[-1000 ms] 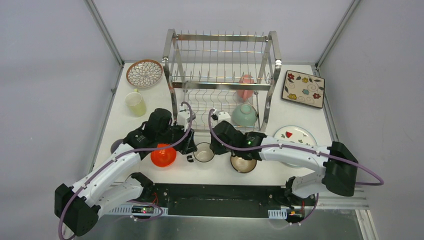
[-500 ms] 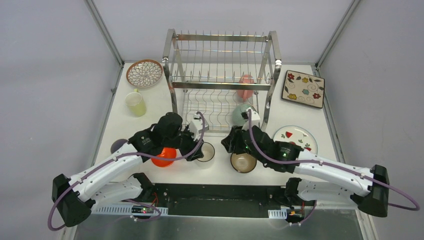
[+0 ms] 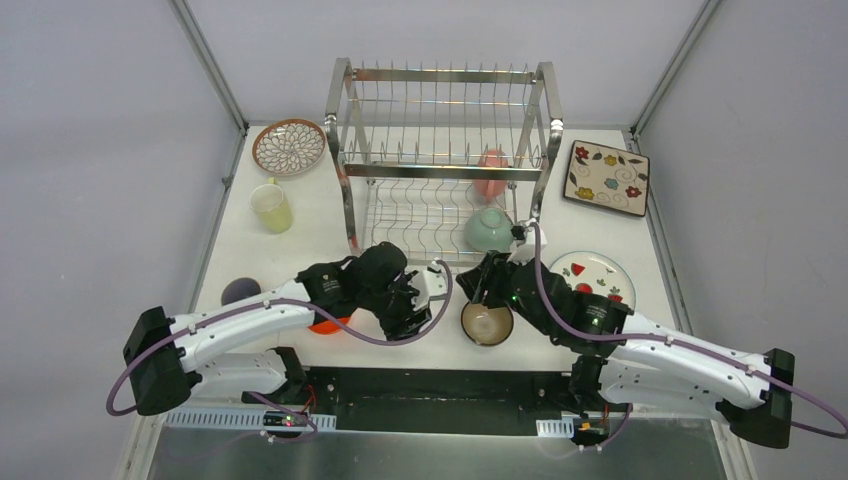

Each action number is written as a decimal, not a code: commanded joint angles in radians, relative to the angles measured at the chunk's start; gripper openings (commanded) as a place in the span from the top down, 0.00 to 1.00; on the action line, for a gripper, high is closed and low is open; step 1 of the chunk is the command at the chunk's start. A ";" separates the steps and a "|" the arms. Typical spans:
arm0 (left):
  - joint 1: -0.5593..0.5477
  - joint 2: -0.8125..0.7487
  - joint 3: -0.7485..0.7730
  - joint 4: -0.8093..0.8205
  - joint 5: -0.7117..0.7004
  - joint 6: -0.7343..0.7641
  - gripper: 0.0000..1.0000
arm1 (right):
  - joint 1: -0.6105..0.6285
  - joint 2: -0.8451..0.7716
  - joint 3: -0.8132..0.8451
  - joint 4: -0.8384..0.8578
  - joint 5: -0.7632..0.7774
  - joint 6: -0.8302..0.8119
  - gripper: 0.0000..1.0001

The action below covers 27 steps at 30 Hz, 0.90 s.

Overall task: Load the mixed dishes into the dish rack
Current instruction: Pick up the cup at the center of the board.

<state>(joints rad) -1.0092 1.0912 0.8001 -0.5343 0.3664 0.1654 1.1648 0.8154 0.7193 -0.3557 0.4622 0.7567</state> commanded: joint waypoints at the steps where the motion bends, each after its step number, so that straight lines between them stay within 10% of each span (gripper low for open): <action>1: -0.016 0.041 0.039 0.019 -0.054 0.061 0.48 | -0.002 -0.024 -0.003 0.036 0.025 0.007 0.50; 12: -0.076 0.124 0.033 0.038 -0.154 0.089 0.55 | -0.002 -0.081 -0.040 0.045 0.031 0.023 0.50; 21: -0.127 0.124 0.039 0.053 -0.214 0.089 0.97 | -0.002 -0.129 -0.061 0.036 0.040 0.026 0.49; 27: -0.127 0.055 0.034 0.054 -0.221 0.028 1.00 | -0.001 -0.127 -0.062 0.040 0.032 0.021 0.49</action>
<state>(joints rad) -1.1267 1.2293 0.8043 -0.5224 0.1761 0.2375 1.1648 0.6975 0.6559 -0.3489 0.4831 0.7700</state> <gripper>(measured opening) 0.058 0.509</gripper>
